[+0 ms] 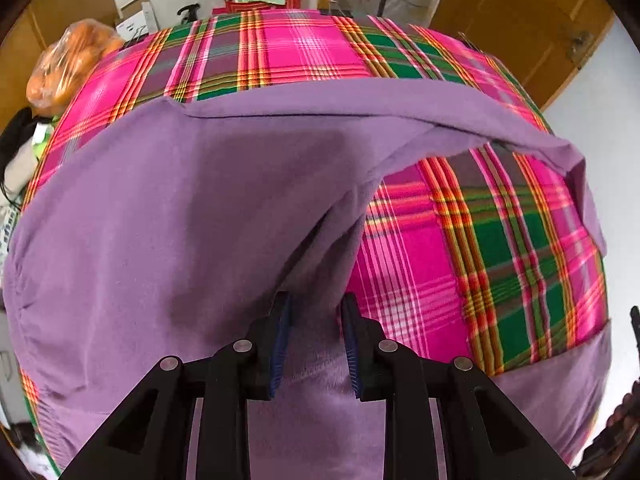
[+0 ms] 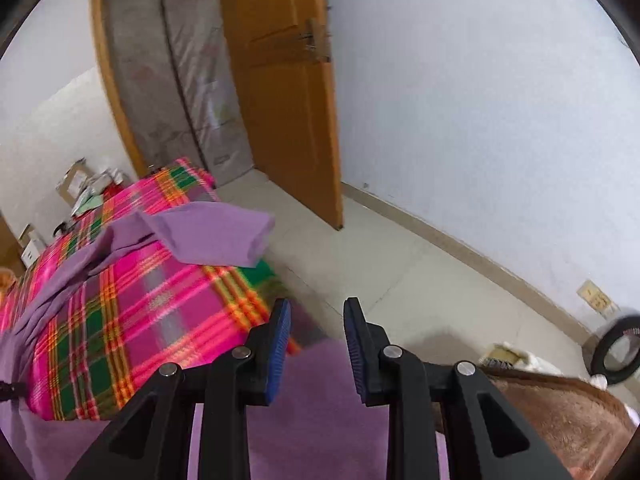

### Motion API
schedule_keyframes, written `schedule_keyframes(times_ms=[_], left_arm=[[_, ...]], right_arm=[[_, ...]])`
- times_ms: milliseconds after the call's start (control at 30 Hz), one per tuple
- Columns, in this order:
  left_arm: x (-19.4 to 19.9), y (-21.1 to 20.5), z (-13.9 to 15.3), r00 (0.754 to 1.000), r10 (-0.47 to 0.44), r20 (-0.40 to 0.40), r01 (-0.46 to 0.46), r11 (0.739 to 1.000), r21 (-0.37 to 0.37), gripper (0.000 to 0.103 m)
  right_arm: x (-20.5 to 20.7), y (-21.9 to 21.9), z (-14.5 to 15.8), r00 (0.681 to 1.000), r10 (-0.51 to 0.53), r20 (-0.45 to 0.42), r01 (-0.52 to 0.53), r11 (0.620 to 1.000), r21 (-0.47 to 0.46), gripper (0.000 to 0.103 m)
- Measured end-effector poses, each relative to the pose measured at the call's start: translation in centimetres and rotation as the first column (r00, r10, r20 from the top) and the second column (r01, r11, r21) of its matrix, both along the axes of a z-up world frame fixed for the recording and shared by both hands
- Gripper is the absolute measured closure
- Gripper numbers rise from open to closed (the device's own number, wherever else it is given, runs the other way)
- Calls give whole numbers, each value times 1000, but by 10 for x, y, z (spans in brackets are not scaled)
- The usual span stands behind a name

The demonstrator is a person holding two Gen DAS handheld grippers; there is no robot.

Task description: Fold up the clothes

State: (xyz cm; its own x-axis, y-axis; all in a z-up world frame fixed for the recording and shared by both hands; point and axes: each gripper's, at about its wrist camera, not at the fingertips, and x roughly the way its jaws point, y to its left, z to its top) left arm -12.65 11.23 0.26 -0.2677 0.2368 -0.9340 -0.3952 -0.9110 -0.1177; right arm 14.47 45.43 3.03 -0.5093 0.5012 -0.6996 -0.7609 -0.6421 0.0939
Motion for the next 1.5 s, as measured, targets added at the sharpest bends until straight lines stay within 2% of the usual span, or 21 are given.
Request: schedule_keyframes(times_ms=[100,133,167,267,533,767,900,967,1067,1167,1367,1500], left_arm=[[3,-3,0,999,-15,-29,15,1000,-1,80],[4,-4,0,999,-27,-45,27,1000,-3,84],[6,-5,0,998,-37,-57,37,999,-2,94],[5,-15,-1,999,-23,-26,25,997,75,98],[14,-56,7,999,31,41,-41,960,278,98],[18,-67,11,993,64,96,-96,920,380,98],[20,-73,7,991,83,103,-116,918,378,102],[21,-75,6,990,92,107,-126,918,377,102],[22,-79,3,988,106,113,-141,916,375,102],[21,-79,1,988,108,111,-143,917,374,102],[17,-66,2,991,96,93,-123,930,346,100],[15,-57,-2,994,69,87,-93,945,314,95]], right_arm=[[-24,-8,3,998,64,1,-64,998,0,75],[-33,-10,4,996,87,2,-87,996,-2,75],[-42,-13,5,994,109,2,-109,994,-5,75],[-67,-18,8,986,167,0,-167,986,-21,75],[-134,-28,1,946,323,19,-321,944,-79,74],[-185,-37,-16,901,434,-10,-430,890,-154,72],[-212,-39,-26,877,479,-42,-477,854,-210,71],[-220,-31,-30,882,464,-83,-469,848,-248,65],[-224,-14,-30,894,418,-162,-448,834,-321,64],[-231,-6,-27,886,401,-233,-462,815,-350,63],[-249,3,-25,878,392,-274,-474,788,-392,63],[-260,11,-28,886,372,-277,-458,793,-402,62]])
